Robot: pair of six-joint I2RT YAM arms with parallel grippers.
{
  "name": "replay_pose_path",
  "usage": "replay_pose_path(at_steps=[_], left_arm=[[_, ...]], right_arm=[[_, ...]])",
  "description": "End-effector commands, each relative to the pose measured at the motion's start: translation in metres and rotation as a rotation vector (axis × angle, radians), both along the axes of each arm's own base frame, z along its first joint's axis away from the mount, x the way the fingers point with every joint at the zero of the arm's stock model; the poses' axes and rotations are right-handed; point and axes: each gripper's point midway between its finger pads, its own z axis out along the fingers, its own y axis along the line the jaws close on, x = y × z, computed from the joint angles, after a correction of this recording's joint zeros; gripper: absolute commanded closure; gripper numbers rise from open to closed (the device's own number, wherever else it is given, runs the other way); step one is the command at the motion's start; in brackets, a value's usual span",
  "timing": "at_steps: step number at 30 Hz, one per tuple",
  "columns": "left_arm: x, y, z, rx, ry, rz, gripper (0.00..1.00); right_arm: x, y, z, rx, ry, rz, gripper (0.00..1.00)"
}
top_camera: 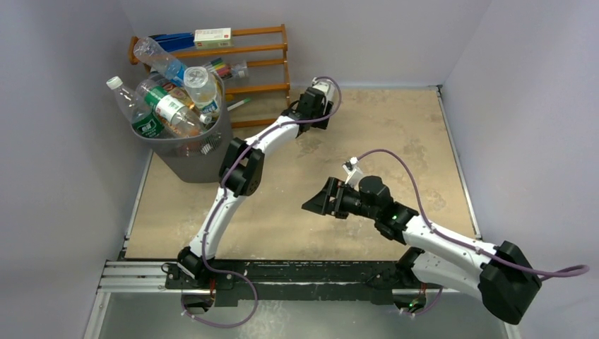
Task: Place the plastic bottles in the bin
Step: Pick up the plastic bottle at the center of the board.
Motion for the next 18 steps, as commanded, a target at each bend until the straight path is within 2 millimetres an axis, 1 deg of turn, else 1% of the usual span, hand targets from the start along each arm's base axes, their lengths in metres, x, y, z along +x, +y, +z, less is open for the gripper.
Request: replay_pose_path(at_steps=[1,2,3,4,7,9,11,12,13,15,16,18], left_arm=[[0.008,0.001,0.006,-0.067,-0.02,-0.012,0.43],[0.007,0.001,0.008,-0.07,-0.019,-0.015,0.51],[0.005,0.003,0.011,-0.071,-0.014,-0.015,0.54],[0.002,0.005,0.013,-0.068,-0.004,-0.01,0.56],[-0.012,0.012,0.034,-0.094,-0.001,0.001,0.57],[-0.023,0.016,0.056,-0.132,-0.012,0.004,0.58],[-0.037,0.02,0.081,-0.156,-0.018,0.002,0.61],[-0.044,0.025,0.09,-0.163,-0.015,0.006,0.62],[-0.052,0.029,0.11,-0.183,-0.032,0.007,0.63],[-0.069,0.037,0.129,-0.2,-0.037,0.006,0.63],[-0.078,0.041,0.137,-0.207,-0.038,0.005,0.63],[-0.095,0.051,0.156,-0.223,-0.047,0.008,0.63]], right_arm=[[0.014,0.014,0.035,0.08,-0.075,-0.001,0.0],[0.015,0.015,0.036,0.08,-0.078,0.001,0.0],[0.016,0.017,0.037,0.079,-0.08,0.004,0.0],[0.017,0.018,0.037,0.075,-0.079,0.008,0.0],[0.02,0.024,0.039,0.07,-0.086,0.029,0.0],[0.021,0.027,0.04,0.066,-0.092,0.042,0.0],[0.023,0.03,0.046,0.067,-0.108,0.05,0.0],[0.024,0.03,0.05,0.067,-0.118,0.052,0.0],[0.025,0.03,0.054,0.066,-0.128,0.05,0.0],[0.026,0.029,0.066,0.075,-0.156,0.047,0.0],[0.026,0.028,0.077,0.087,-0.179,0.045,0.0],[0.024,0.025,0.091,0.095,-0.204,0.047,0.0]])
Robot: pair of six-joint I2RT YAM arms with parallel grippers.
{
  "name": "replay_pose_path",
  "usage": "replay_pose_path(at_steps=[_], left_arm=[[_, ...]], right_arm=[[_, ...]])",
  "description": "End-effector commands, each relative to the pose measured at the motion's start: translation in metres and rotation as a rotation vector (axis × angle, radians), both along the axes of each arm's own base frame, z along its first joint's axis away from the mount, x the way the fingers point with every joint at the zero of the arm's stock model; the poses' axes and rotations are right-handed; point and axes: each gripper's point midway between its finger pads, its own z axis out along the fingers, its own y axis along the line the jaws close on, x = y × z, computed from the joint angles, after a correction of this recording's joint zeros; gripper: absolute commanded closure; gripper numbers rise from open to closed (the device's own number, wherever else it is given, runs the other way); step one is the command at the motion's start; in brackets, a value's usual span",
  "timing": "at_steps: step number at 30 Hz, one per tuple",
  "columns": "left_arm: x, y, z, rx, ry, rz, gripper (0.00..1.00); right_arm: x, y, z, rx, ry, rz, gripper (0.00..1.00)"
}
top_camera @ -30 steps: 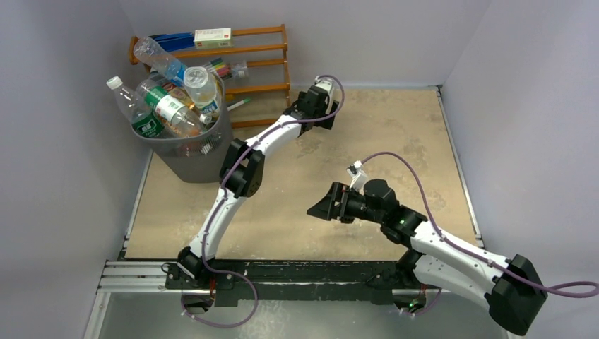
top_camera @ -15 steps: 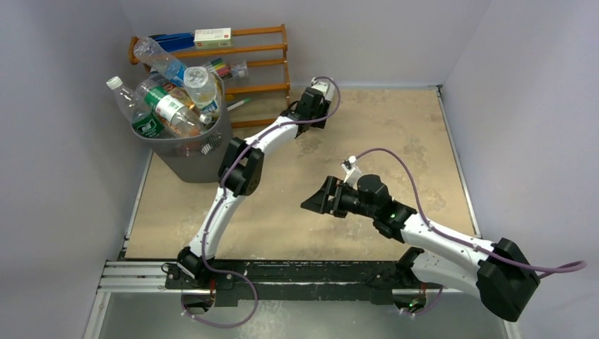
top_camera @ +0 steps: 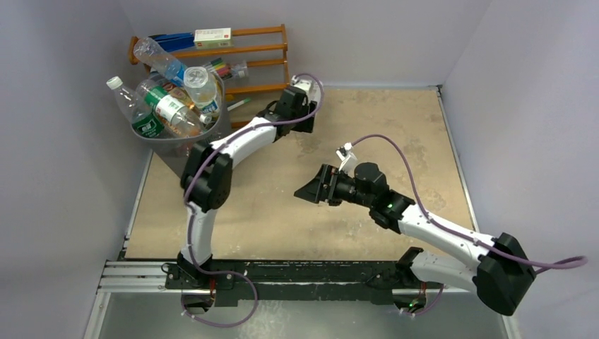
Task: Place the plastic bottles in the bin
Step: Pick up the plastic bottle at the center of the board.
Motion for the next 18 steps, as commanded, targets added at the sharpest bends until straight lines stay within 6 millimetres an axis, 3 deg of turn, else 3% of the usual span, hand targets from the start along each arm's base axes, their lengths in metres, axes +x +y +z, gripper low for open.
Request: replay_pose_path(at_steps=[1,11,15,16,18], left_arm=[[-0.027,0.012,0.108,-0.147,-0.139,0.011,0.63],[-0.133,0.052,0.171,-0.234,-0.124,-0.034,0.62],[-0.177,0.064,0.19,-0.297,-0.101,-0.087,0.62],[-0.189,0.064,0.193,-0.318,-0.084,-0.113,0.61],[-0.214,0.061,0.198,-0.376,-0.048,-0.18,0.6]], right_arm=[[-0.001,0.001,0.065,0.081,-0.152,0.029,0.0],[-0.025,-0.028,0.149,0.154,-0.266,0.005,0.0],[-0.017,-0.048,0.188,0.129,-0.36,-0.09,0.0],[-0.015,-0.051,0.205,0.137,-0.392,-0.105,0.0],[-0.008,-0.051,0.219,0.129,-0.422,-0.127,0.0]])
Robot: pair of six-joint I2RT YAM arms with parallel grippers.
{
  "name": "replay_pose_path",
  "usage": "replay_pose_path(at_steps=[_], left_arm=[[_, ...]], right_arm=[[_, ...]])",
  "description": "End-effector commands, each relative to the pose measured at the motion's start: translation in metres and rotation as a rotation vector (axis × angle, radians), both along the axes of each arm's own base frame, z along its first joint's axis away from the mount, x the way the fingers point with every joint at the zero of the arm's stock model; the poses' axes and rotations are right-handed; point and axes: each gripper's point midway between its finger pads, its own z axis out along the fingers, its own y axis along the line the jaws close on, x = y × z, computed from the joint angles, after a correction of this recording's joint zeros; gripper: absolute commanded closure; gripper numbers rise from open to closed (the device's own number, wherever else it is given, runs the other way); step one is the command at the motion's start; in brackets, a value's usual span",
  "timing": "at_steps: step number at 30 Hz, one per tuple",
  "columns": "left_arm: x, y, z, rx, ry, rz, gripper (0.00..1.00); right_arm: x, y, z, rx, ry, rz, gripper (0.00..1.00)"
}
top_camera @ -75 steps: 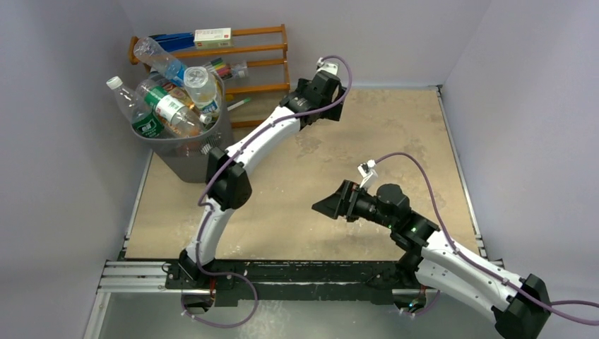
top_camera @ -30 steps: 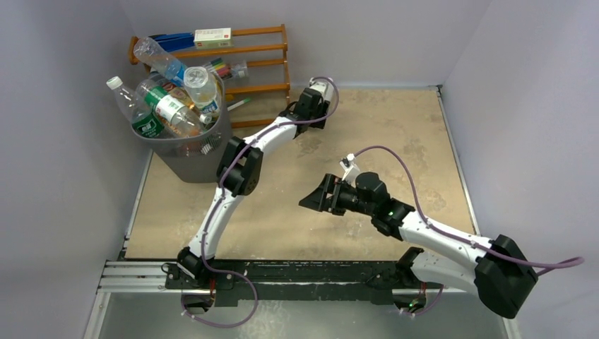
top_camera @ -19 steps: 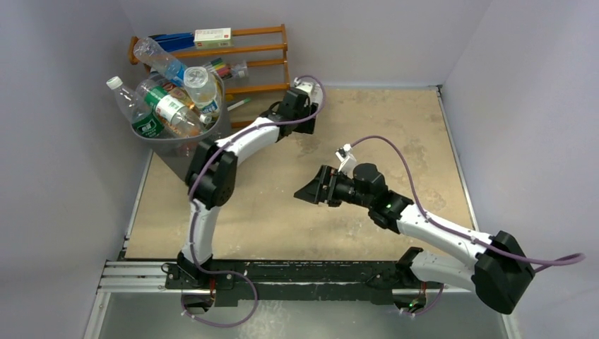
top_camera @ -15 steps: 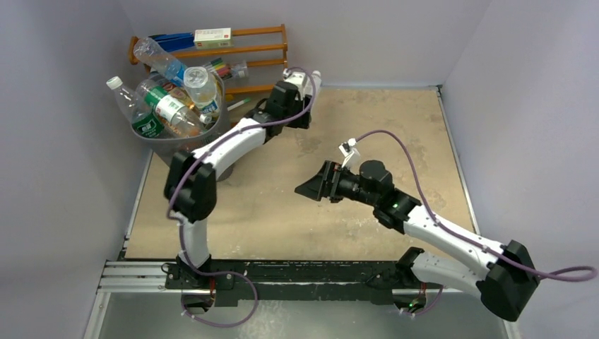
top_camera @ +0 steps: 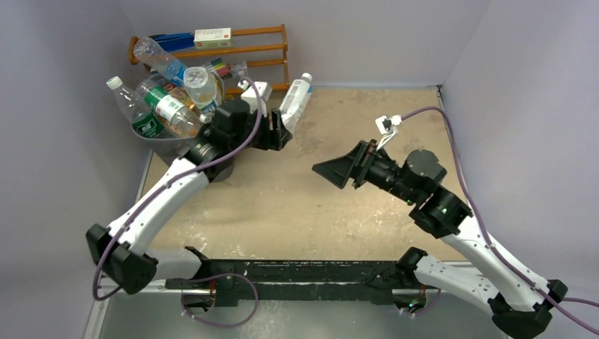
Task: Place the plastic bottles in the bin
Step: Pick up the plastic bottle at the center of the board.
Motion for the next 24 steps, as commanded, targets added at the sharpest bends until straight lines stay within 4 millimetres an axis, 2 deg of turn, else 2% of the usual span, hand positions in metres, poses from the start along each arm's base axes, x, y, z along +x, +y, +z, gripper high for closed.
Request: replay_pose_path(at_steps=[1,2,4,5,6,9,14,16,20,24], left_arm=[[-0.057,-0.008,0.019,-0.141,0.061,-0.153,0.6],[-0.068,-0.007,0.028,-0.179,0.05,-0.179,0.6],[-0.084,-0.006,0.036,-0.235,0.044,-0.207,0.59],[-0.09,-0.005,0.041,-0.259,0.038,-0.212,0.59],[-0.095,-0.004,0.045,-0.278,0.035,-0.22,0.59],[-0.108,-0.002,0.055,-0.313,0.029,-0.249,0.59],[-0.121,0.015,0.067,-0.263,0.029,-0.224,0.59],[-0.128,0.018,0.075,-0.262,0.022,-0.234,0.59],[-0.136,0.024,0.077,-0.256,0.025,-0.233,0.59],[-0.139,0.022,0.08,-0.307,0.011,-0.237,0.59]], right_arm=[[0.018,-0.01,0.043,-0.019,-0.102,-0.103,0.0],[0.023,-0.009,0.05,-0.021,-0.11,-0.117,0.0],[0.037,-0.001,0.049,-0.057,-0.102,-0.127,0.0],[0.043,0.002,0.056,-0.059,-0.115,-0.127,0.0],[0.049,0.008,0.053,-0.075,-0.109,-0.121,0.0],[0.071,0.01,0.066,-0.072,-0.127,-0.125,0.0],[0.097,-0.012,0.092,-0.061,-0.187,-0.156,0.0],[0.108,-0.022,0.094,-0.104,-0.196,-0.181,0.0],[0.114,-0.031,0.104,-0.088,-0.213,-0.156,0.0],[0.114,-0.02,0.096,-0.033,-0.181,-0.056,0.0]])
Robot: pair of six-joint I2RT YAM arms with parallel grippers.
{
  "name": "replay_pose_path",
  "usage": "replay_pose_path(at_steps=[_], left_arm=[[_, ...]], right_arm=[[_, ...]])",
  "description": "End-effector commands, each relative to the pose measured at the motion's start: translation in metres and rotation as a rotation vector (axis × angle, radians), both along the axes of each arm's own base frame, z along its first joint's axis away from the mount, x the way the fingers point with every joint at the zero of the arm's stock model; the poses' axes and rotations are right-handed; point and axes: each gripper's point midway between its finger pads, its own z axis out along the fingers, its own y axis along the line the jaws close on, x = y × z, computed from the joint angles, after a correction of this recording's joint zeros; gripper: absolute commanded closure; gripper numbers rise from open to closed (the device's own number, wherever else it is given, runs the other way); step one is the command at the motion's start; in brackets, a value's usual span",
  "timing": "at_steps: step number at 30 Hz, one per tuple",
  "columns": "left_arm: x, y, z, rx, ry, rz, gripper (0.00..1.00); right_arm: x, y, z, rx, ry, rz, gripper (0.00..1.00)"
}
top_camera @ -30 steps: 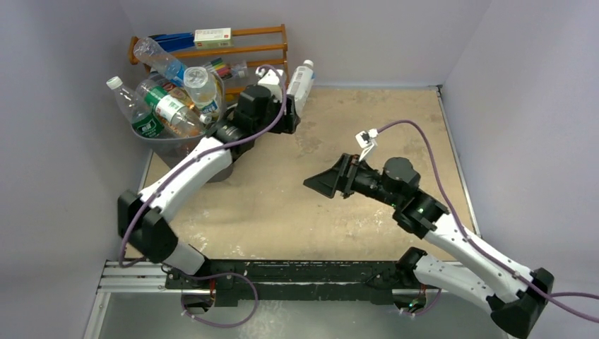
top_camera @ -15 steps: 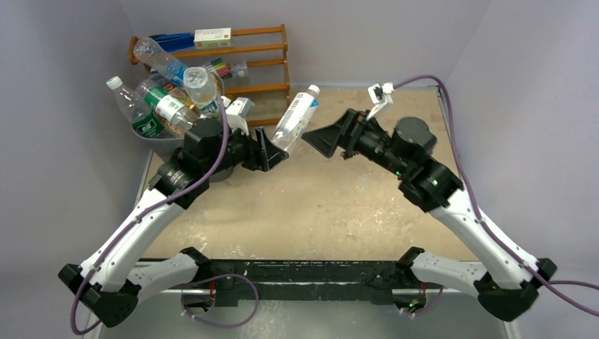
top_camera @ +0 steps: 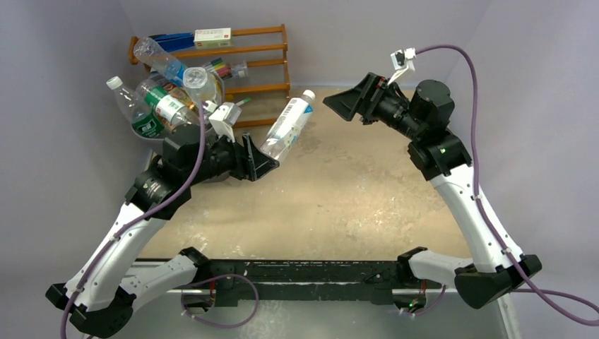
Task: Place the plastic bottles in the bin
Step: Pick up the plastic bottle at the center of the board.
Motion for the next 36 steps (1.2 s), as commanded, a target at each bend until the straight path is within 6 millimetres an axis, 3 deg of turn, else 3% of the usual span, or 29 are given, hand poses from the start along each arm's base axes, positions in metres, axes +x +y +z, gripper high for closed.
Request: replay_pose_path(at_steps=[1,9,14,23,30,36], left_arm=[[-0.009,-0.002,0.027,-0.099,-0.059,-0.02,0.59],[-0.018,-0.016,0.045,-0.224,-0.089,-0.095,0.59],[-0.02,-0.02,0.041,-0.241,-0.084,-0.118,0.59],[-0.015,-0.03,0.046,-0.339,-0.1,-0.13,0.59],[-0.01,-0.037,0.053,-0.381,-0.108,-0.148,0.59],[-0.009,-0.04,0.044,-0.367,-0.086,-0.164,0.58]], right_arm=[[-0.016,0.019,0.013,0.064,-0.041,0.179,0.0],[-0.017,0.031,0.008,0.138,-0.02,0.283,0.0],[-0.022,0.032,0.015,0.191,-0.04,0.336,0.0],[-0.017,0.037,0.002,0.185,-0.018,0.358,0.02],[-0.006,0.036,-0.022,0.113,0.052,0.315,0.09],[-0.004,0.037,-0.024,0.106,0.045,0.317,0.14]])
